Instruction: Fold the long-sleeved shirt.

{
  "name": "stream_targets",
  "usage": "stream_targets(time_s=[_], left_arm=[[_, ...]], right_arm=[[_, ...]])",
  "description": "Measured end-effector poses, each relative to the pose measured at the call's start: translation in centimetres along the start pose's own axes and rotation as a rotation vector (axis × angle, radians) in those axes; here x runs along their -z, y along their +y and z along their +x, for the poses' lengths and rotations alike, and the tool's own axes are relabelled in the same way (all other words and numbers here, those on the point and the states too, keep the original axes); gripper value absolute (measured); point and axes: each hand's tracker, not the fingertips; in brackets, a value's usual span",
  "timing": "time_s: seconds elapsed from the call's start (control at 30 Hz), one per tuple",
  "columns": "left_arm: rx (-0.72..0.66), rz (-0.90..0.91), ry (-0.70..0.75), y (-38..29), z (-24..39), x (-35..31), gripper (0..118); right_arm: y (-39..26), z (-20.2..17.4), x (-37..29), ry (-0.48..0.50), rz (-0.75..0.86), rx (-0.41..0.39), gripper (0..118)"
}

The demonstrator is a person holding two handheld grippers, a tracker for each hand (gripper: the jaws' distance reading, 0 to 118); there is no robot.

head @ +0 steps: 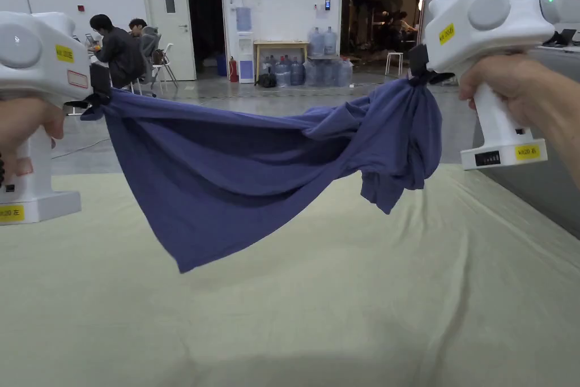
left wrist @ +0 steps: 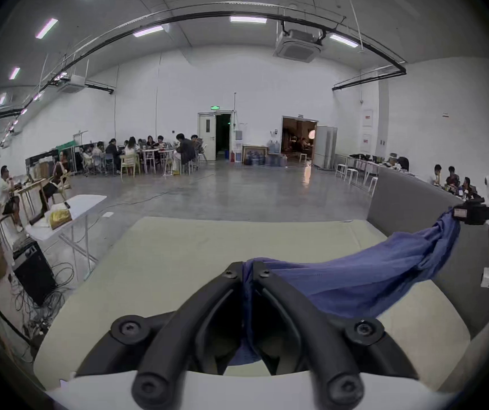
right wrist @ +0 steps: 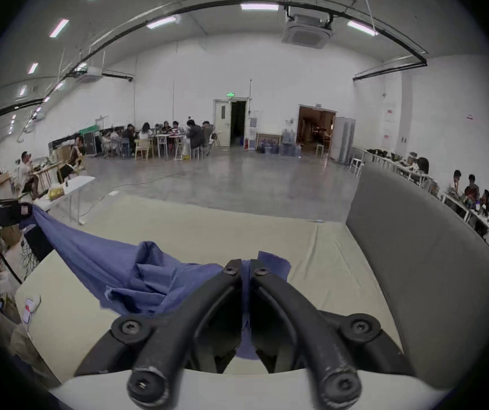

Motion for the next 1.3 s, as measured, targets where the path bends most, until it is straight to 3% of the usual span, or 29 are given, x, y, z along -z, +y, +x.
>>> stream_targets(time_s=[0.23, 0.4, 0.53, 0.67, 0.83, 0.97, 1.1, 1.27, 1.3], left_arm=[[0.04, -0.16, -0.02, -10.9, 1.5, 4.7, 0], [-0.007, -0.328, -0.04, -21.0, 1.9, 8.8, 0], [-0.02, -0.377, -0.039, -25.0, 1.8, 8.8, 0], [-0.061, -0.321, -0.084, -26.1, 1.1, 4.5, 0], [0.048, -0.314, -0.101, -31.3, 1.1, -3.1, 0], [0.051, -0.391, -0.1, -38.3, 0.1, -8.3, 0], [0.033, -0.492, -0.092, -44.5, -1.2, -11.4, 0], [-0.009, -0.539, -0.099, -48.1, -2.4, -11.7, 0], [-0.014, -0.526, -0.098, -47.7, -2.5, -11.8, 0]], right_arm=[[-12.1, 0.5, 7.4, 0.0, -0.188, 0.046, 0], [-23.2, 0.6, 12.0, 0.018, -0.357, 0.14, 0], [-27.7, 1.2, 13.6, 0.024, -0.408, 0.129, 0], [-29.0, 1.2, 8.1, 0.054, -0.35, 0.099, 0], [-34.7, -0.4, 0.0, 0.102, -0.36, -0.004, 0], [-42.1, -1.1, -4.3, 0.123, -0.45, -0.023, 0], [-48.1, -1.9, -6.6, 0.146, -0.571, -0.104, 0], [-51.0, -2.0, -6.3, 0.129, -0.599, -0.059, 2], [-50.7, -1.7, -6.2, 0.133, -0.589, -0.028, 13]])
